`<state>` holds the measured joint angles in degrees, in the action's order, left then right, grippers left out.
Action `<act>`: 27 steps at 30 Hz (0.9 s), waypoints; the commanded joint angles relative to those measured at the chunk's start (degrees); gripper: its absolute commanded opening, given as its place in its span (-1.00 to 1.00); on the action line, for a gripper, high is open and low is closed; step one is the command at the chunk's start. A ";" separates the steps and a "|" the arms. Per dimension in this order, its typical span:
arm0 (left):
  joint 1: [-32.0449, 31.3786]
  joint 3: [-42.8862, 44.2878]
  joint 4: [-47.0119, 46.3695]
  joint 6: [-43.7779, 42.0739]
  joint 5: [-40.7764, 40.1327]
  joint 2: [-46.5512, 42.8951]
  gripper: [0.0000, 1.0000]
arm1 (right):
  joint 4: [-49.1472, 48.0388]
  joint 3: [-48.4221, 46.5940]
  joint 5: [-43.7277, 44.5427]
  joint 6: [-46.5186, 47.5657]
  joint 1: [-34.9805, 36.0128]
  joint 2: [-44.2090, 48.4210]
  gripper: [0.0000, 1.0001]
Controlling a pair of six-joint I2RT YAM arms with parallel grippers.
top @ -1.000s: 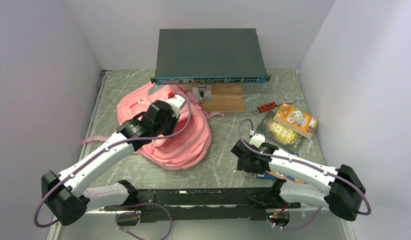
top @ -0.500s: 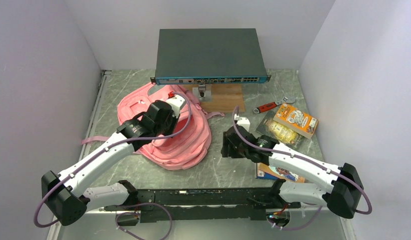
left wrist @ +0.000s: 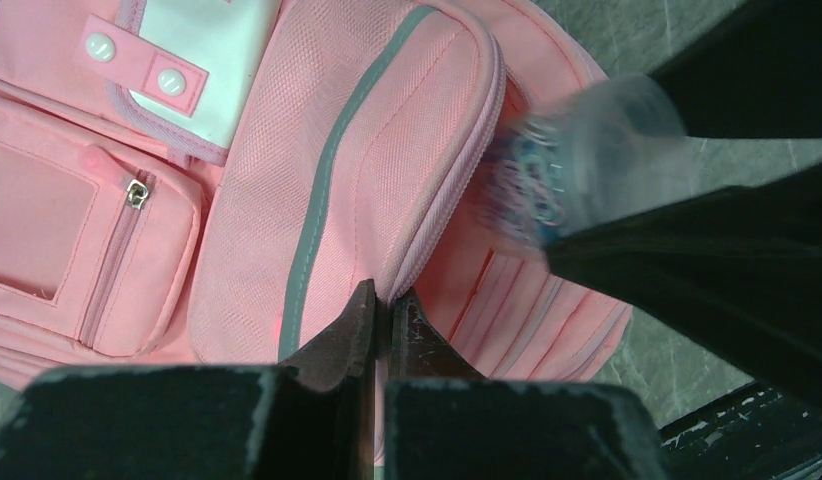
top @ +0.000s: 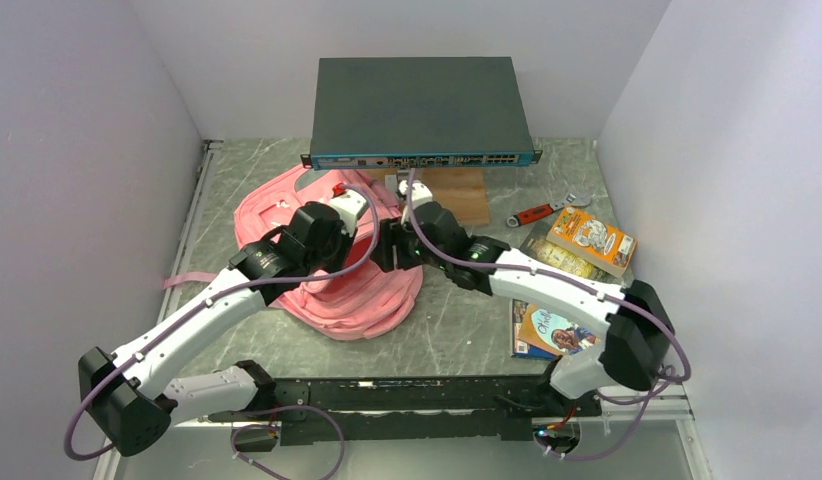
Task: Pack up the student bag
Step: Place the stationery in the student bag.
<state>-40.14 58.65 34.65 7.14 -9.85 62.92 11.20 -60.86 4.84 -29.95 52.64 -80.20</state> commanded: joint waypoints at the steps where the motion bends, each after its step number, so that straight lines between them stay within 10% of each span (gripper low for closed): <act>1: 0.15 1.01 -5.21 0.50 0.29 -2.06 -1.00 | -5.87 -6.97 -0.13 5.50 0.18 -4.21 -0.21; 9: 0.15 0.57 -5.93 0.64 0.75 -2.05 -1.00 | -7.92 -10.31 -0.42 6.19 0.55 -12.76 -0.04; 20: 0.15 0.71 -5.65 0.73 0.02 -0.62 -1.00 | -9.20 -8.31 -1.98 5.75 0.80 -13.59 0.73; 27: 0.16 0.85 -5.60 0.77 0.53 0.07 -1.00 | -8.33 -5.23 -2.98 5.61 0.80 -9.35 0.80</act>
<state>-39.94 58.30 33.82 7.16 -9.67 63.51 4.32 -67.77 3.44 -24.56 53.34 -94.06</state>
